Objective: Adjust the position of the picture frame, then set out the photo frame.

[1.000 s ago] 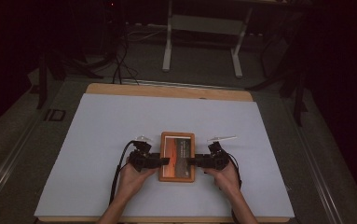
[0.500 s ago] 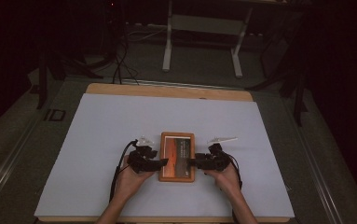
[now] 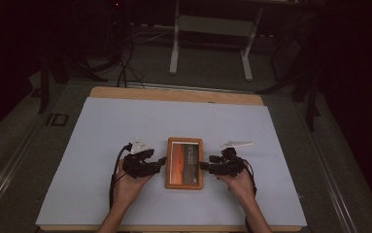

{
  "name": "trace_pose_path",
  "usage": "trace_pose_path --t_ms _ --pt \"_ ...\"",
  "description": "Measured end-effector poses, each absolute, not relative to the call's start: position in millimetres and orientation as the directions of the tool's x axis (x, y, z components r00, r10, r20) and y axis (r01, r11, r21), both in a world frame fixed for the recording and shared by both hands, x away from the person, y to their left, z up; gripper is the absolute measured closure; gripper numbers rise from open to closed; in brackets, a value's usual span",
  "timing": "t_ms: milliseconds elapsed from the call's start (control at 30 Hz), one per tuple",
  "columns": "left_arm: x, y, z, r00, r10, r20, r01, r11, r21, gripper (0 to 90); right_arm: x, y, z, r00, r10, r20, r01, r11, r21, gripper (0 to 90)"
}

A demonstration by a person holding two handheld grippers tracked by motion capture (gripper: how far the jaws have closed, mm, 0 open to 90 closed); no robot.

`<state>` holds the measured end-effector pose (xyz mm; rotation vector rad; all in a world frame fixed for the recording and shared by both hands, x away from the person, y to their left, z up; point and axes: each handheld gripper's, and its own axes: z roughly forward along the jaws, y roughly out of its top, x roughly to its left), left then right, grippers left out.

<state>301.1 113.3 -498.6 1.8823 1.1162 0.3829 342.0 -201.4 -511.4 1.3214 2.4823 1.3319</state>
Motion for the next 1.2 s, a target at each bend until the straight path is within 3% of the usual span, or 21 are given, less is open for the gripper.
trace_pose_path --t_ms 933,1133,1200 --pt "291 115 -487 0.545 0.831 -0.115 0.484 -0.199 0.852 39.8 336 -201 -481 -0.667 0.709 0.227 0.580 0.304 0.756 37.1" --pt "289 117 -484 0.547 0.828 -0.120 0.482 -0.195 0.854 39.8 335 -198 -472 -0.679 0.711 0.181 0.539 0.316 0.781 42.7" --pt "288 118 -482 0.550 0.827 -0.118 0.477 -0.195 0.857 40.1 336 -197 -470 -0.681 0.712 0.171 0.526 0.313 0.791 49.0"
